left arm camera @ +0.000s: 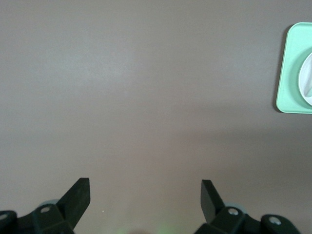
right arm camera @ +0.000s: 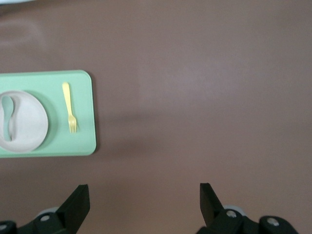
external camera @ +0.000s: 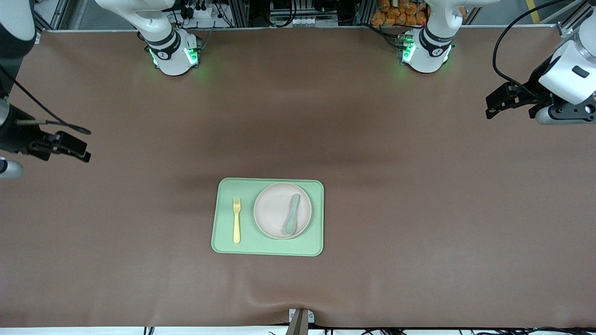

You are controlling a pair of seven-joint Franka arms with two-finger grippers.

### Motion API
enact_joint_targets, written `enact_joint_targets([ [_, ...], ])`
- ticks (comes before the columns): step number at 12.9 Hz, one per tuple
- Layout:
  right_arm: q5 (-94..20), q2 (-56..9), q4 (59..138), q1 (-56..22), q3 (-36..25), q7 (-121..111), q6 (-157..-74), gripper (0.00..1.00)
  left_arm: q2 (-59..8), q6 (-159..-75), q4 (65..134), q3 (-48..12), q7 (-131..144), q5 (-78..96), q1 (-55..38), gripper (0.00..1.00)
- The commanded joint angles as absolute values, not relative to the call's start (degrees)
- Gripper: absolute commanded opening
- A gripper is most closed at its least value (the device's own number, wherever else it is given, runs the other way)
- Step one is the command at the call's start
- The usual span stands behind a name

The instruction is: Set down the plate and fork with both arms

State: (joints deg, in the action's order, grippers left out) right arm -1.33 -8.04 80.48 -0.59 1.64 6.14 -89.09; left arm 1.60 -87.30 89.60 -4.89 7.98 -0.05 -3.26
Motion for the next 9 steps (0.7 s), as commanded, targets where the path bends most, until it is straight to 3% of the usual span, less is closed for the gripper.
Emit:
enact_joint_targets([
  [1,-1.7,0.6,91.7,0.5,2.4,5.6,-90.9,1.0,3.3,-87.2,91.2,-5.1,6.9,-1.4,-3.0,1.0],
  [6,-1.3,2.9,94.7,0.4,2.8,5.8,-91.1,1.0,2.6,-87.1,90.9,-5.2,6.9,-1.3,-3.0,1.0],
  [9,3.0,1.4,92.2,0.8,2.7,4.5,-91.3,1.0,2.5,-87.0,90.6,-5.2,6.8,-1.3,-3.2,1.0],
])
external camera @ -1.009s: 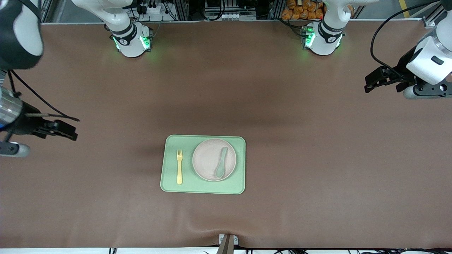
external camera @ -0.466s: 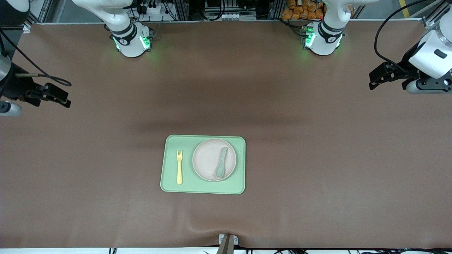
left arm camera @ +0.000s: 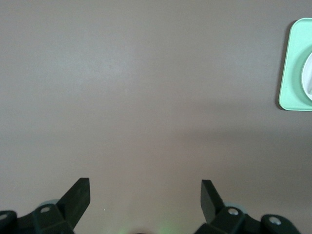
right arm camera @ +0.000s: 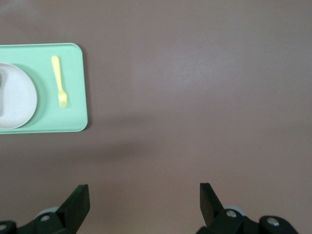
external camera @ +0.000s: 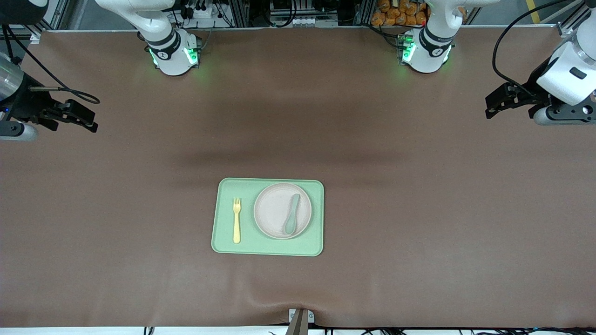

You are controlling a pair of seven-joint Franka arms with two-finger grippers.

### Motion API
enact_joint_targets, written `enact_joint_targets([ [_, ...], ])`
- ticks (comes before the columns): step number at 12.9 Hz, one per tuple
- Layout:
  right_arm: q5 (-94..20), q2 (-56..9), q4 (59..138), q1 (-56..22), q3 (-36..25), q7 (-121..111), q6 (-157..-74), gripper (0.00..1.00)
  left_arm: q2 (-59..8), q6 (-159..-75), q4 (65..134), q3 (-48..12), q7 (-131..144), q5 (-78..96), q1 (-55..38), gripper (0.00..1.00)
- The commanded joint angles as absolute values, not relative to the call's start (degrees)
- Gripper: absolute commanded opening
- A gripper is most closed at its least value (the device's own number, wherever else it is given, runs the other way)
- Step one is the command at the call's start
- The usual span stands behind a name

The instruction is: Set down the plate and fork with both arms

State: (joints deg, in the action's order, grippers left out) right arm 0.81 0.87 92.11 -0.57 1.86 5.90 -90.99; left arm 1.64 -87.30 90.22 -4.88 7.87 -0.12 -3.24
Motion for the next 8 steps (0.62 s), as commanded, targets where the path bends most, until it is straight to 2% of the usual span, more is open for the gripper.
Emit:
enact_joint_targets([
  [1,2.8,1.3,92.3,1.2,2.6,4.4,-91.5,1.0,2.5,-87.0,90.4,-5.2,6.7,-1.3,-3.2,1.0],
  [8,1.2,1.1,92.0,1.1,2.6,5.0,-92.9,1.0,2.5,-86.9,89.8,-5.2,6.9,-1.2,-3.1,1.0],
])
